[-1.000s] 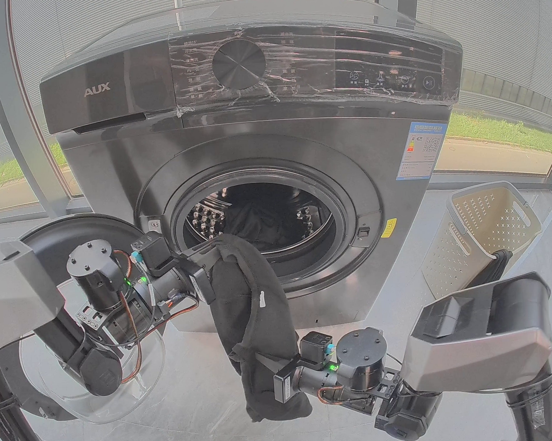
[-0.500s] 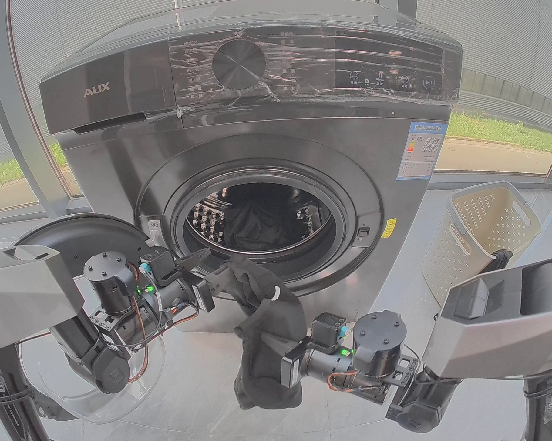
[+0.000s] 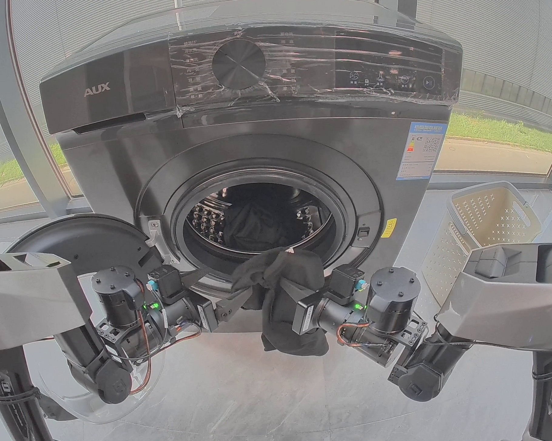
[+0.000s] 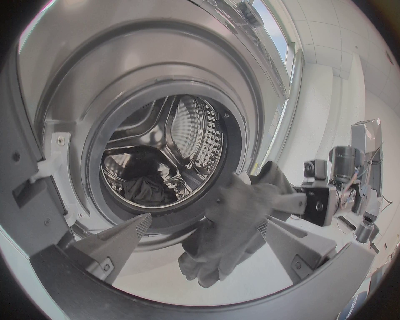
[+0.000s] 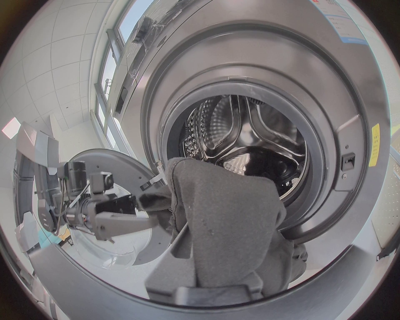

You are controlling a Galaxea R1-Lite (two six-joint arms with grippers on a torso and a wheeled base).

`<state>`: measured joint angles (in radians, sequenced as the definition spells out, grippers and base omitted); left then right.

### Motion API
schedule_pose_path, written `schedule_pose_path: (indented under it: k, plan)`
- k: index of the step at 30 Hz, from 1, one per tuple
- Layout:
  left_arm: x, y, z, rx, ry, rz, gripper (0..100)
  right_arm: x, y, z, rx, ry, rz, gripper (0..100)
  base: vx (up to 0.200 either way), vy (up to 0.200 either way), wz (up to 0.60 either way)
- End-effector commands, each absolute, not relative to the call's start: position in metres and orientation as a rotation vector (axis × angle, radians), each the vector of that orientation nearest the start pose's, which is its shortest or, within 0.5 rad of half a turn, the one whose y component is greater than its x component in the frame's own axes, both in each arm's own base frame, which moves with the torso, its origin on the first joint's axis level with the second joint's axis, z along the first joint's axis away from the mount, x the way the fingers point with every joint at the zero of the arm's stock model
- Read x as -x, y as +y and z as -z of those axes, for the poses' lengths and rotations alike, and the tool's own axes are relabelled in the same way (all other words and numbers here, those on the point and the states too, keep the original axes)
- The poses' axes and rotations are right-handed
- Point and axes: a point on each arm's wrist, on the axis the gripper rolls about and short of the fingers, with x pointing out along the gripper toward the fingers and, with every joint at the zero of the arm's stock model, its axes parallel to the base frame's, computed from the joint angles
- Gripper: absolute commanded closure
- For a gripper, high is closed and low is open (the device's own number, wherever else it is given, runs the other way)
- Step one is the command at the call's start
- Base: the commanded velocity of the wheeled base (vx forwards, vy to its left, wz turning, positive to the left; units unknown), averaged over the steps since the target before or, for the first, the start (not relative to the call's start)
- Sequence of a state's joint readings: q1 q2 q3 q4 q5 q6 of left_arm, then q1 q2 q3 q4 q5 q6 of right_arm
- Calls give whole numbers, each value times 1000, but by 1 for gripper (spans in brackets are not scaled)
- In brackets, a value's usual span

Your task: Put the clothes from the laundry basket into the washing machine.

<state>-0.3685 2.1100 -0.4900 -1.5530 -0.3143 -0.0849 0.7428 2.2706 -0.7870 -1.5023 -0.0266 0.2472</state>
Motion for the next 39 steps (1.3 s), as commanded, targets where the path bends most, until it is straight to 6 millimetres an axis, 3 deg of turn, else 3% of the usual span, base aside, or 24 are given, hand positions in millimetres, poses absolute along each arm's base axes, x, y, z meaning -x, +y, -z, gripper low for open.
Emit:
schedule_pose_path:
  k: [1,7,15,29,30,39]
  plan:
    - [-290,-125,-63,67,137,721,0,-287,266,-72,-257,38,-722,100,0,0,0]
    - [-283,-129,-46,25,197,782,0,-281,274,-73,-261,33,-749,100,0,0,0]
    - [-289,-135,-35,24,217,790,0,-271,282,-74,-261,36,-783,100,0,0,0]
    - [-290,-153,-41,28,177,837,0,-252,299,-70,-262,47,-847,100,0,0,0]
    - [-291,-153,-41,30,174,836,100,-252,300,-69,-262,49,-850,100,0,0,0]
    - [-296,-153,-46,41,153,822,100,-251,298,-67,-258,61,-845,100,0,0,0]
